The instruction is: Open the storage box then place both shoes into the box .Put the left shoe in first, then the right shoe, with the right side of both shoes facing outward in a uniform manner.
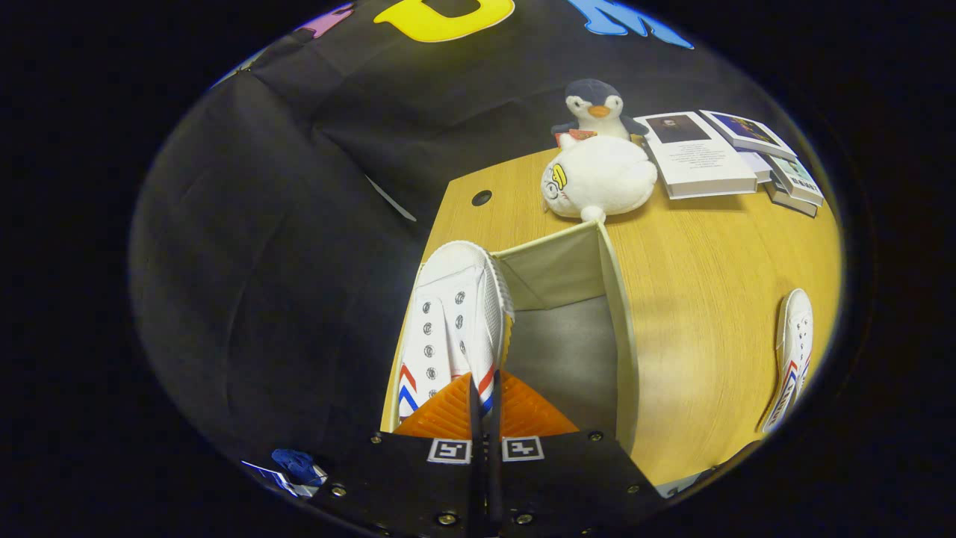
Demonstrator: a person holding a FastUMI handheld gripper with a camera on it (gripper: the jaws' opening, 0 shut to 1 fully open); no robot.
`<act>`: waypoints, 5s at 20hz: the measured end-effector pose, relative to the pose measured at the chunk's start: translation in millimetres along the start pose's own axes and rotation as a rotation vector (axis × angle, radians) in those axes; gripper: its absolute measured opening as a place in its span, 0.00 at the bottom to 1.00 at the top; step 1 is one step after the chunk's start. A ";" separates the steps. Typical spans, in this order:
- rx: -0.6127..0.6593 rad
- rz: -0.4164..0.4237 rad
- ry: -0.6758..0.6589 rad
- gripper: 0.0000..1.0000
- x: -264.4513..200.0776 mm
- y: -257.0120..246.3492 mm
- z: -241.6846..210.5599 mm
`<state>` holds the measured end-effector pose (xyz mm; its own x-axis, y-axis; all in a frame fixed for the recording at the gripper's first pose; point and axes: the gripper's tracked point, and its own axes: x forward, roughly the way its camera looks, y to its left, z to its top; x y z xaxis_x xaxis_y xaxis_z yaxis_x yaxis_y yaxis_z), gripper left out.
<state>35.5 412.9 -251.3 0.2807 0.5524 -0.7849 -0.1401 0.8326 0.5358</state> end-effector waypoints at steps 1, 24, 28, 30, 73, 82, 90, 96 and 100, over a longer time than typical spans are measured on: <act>-0.002 -0.006 0.009 0.01 3.8 1.6 -3.9; -0.006 -0.006 0.017 0.79 20.2 2.4 -8.5; -0.034 0.044 -0.061 0.98 -12.5 -1.9 10.4; -0.058 0.066 -0.101 0.98 -31.4 -9.1 20.2; 0.015 -0.404 -0.001 0.98 -139.3 -414.0 -58.3; 0.023 -0.423 0.071 0.90 -118.3 -426.3 -73.2; 0.016 -0.433 0.084 0.42 -113.7 -419.5 -74.2; 0.126 -0.422 0.018 0.00 -119.9 -410.2 -69.8; 0.178 -0.356 -0.009 0.00 -131.5 -381.6 -63.4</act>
<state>-8.2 25.1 -372.2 0.2904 0.2291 -0.9291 0.1340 0.9516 0.2766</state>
